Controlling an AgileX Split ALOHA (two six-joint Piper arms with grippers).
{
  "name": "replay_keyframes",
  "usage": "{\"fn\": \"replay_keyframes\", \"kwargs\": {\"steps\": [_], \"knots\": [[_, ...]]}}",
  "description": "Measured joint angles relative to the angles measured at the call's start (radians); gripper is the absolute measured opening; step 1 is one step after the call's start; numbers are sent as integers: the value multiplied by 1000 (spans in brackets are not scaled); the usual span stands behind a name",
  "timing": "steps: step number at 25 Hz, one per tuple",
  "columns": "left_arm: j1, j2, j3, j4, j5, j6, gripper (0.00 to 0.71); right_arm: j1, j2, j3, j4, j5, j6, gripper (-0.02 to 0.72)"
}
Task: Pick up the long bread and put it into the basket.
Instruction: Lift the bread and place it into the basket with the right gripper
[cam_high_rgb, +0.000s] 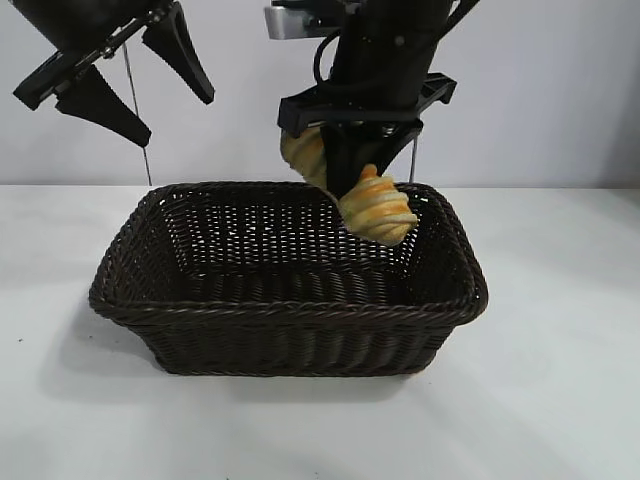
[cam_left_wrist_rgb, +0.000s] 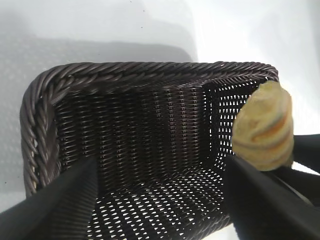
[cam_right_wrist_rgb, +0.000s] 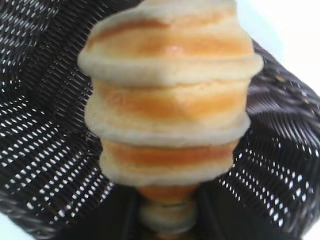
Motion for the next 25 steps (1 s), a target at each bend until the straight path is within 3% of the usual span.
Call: {"fn": "replay_keyframes", "kwargs": {"steps": [7,9,14,16,25], "knots": [[0,0,0,0,0,0,514,0,22,0,9,-14,-10,214],[0,0,0,0,0,0,514,0,22,0,9,-14,-10,265],[0,0,0,1,0,0,514,0,22,0,9,-14,-11,480],[0,0,0,1,0,0,514,0,22,0,9,-7,-2,520],[0,0,0,1,0,0,514,0,20,0,49,21,50,539]]}}
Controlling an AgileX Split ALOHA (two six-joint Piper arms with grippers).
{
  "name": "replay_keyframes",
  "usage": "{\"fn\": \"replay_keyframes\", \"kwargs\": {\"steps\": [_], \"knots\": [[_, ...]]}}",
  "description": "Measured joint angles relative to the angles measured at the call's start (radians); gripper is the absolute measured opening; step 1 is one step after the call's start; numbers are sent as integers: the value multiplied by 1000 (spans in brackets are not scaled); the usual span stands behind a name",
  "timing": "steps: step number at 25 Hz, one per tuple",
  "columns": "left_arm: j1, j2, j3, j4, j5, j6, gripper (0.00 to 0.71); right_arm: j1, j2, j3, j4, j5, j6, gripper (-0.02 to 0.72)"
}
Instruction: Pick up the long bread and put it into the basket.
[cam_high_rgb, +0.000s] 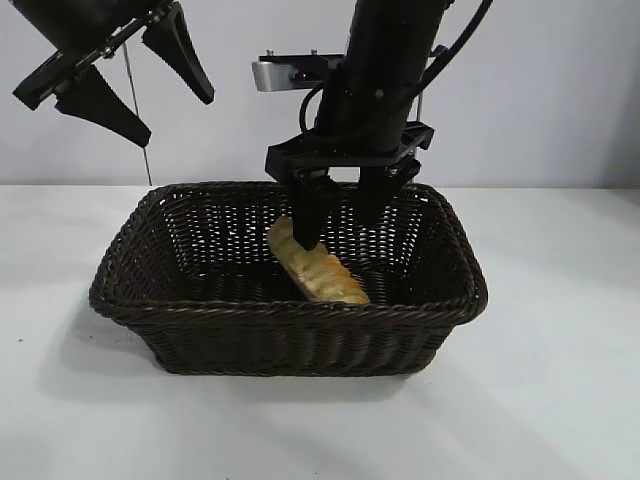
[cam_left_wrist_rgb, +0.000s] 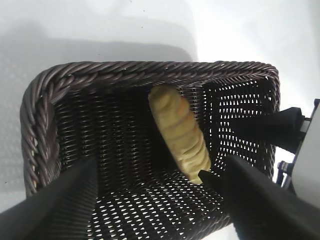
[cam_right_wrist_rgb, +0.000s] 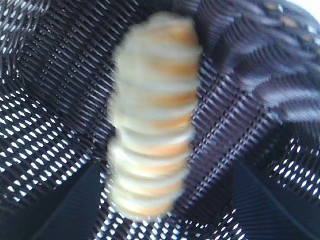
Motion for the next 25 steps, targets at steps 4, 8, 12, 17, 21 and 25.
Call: {"fn": "replay_keyframes", "kwargs": {"steps": [4,8,12,17,21,25], "knots": [[0,0,0,0,0,0,514,-7,-19,0,8,0,2,539],[0,0,0,0,0,0,514,-51,-55,0,34,11,2,539],[0,0,0,0,0,0,514,-126,-105,-1,77,30,3,539],[0,0,0,0,0,0,514,-207,-131,-55,111,109,4,539],[0,0,0,0,1,0,514,-251,-131,-134,114,158,21,539],[0,0,0,0,4,0,514,-295,-131,-191,122,169,49,539]]}}
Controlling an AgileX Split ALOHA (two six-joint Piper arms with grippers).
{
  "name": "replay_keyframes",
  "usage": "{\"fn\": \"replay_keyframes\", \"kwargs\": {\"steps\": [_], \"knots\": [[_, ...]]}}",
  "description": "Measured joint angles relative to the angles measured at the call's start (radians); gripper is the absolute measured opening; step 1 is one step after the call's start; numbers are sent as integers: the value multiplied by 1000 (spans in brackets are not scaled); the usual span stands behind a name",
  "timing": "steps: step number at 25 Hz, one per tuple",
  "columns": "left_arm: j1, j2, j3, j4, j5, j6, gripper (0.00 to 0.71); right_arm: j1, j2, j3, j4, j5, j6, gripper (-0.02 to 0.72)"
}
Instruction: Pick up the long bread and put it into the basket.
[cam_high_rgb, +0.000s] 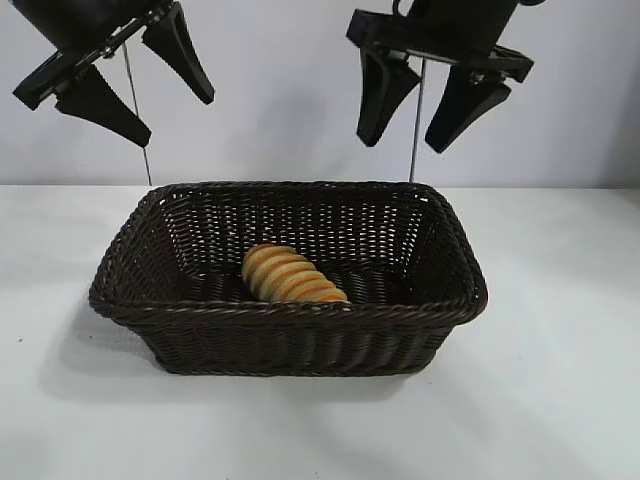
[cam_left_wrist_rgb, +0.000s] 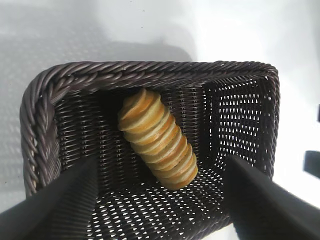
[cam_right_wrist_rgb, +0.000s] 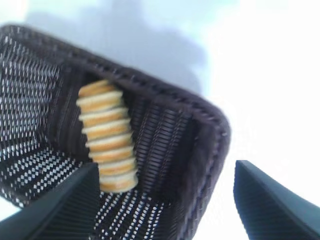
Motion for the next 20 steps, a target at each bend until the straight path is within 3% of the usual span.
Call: {"fn": "replay_keyframes", "kwargs": {"steps": [20], "knots": [[0,0,0,0,9,0,514,-18,0,-4,24,3,14,539]]}}
